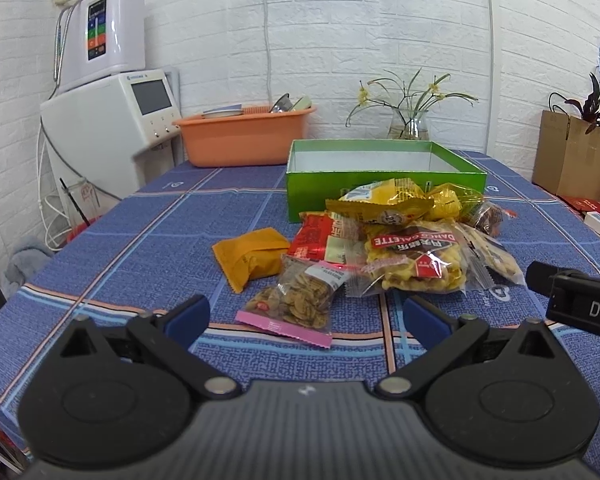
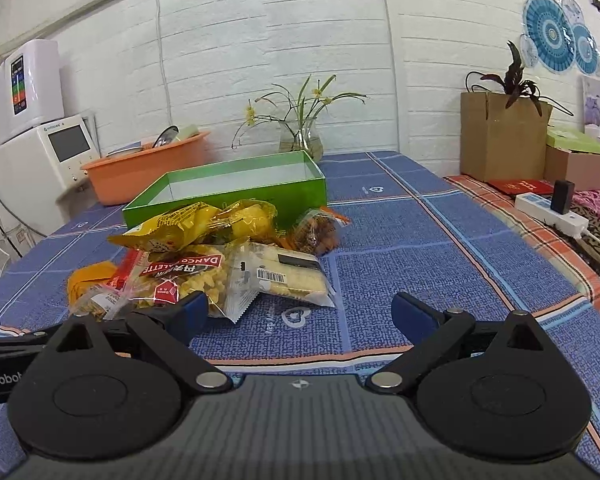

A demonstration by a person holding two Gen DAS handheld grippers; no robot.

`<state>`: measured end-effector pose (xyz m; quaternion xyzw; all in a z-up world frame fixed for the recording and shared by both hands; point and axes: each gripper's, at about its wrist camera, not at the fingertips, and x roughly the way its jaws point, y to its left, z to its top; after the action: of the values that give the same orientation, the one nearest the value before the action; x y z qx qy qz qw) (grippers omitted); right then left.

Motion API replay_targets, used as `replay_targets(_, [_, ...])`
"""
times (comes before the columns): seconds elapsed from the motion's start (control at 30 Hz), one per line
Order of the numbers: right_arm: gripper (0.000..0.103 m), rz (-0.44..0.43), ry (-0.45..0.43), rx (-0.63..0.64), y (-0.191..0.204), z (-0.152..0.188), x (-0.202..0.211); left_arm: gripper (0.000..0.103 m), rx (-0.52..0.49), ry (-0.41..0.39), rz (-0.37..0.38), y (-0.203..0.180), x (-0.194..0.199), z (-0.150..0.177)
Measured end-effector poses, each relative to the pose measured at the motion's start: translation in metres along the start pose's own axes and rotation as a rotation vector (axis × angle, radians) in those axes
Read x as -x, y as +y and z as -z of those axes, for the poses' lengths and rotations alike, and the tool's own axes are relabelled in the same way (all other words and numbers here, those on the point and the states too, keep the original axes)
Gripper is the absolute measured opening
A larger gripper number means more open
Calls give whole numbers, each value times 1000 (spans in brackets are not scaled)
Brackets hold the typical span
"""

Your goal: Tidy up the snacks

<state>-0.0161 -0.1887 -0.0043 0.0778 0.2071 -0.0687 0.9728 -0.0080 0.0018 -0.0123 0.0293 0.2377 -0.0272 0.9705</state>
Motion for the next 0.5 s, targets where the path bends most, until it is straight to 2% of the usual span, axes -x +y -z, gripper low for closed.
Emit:
replay_targets(0.17, [103,-8,-46,-27,-4,2,3,103,-9,3,23,0,0,1])
replay_targets(0.27, [103,-50,-126,-37,-7,6,9,103,68,9,51,12,-4,4])
replay_targets(0.4, [103,-96,-150,-50,-8,3,12,103,166,-49,47,25,2,15])
replay_targets(0.47, [103,-126,-151,-76,-8,3,10,103,180,-33,83,28,4,17])
replay_targets(0.5, [103,-146,-150,-91,-8,3,9,103,184,-25,130,29,5,19])
